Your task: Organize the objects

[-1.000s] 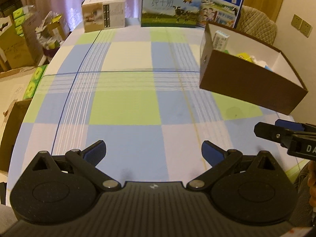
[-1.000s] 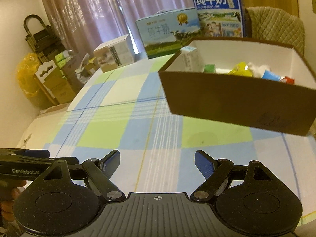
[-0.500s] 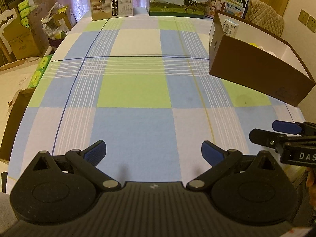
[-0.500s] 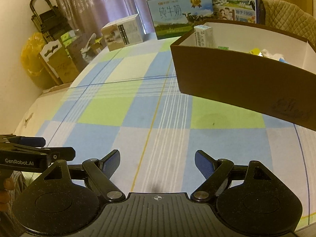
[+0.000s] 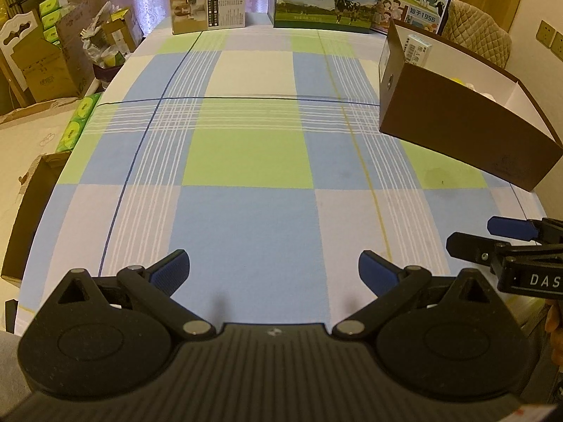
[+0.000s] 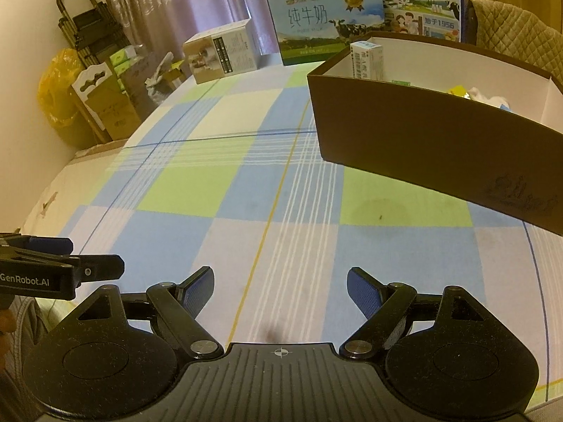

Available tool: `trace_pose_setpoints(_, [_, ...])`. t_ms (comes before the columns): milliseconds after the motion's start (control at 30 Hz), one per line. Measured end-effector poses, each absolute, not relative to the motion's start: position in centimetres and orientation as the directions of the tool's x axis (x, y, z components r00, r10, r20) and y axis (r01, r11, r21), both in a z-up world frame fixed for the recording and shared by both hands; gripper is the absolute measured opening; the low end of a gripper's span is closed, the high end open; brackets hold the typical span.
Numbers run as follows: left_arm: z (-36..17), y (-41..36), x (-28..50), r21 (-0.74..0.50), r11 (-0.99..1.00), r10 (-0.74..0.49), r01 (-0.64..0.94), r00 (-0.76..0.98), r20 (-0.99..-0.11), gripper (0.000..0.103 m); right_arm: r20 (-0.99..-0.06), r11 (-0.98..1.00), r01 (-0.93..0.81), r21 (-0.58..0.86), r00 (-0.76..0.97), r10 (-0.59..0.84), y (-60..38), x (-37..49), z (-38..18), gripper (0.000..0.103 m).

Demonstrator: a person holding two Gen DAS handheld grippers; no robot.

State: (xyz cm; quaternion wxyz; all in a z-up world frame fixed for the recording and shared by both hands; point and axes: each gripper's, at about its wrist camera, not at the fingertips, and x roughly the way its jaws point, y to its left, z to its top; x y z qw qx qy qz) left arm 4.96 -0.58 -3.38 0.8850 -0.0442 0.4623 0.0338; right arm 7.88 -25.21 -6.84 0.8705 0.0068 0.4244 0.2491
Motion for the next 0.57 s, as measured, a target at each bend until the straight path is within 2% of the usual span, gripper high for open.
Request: trace_pose_setpoints(567, [-3.78,-0.61,5.18,-0.052,0.994,0.012,-0.096,0.565,-0.825,0.101,-0.741,0.881,-0.418,0.219,0.516,0.429,-25.23,7.86,-7.01,0.08])
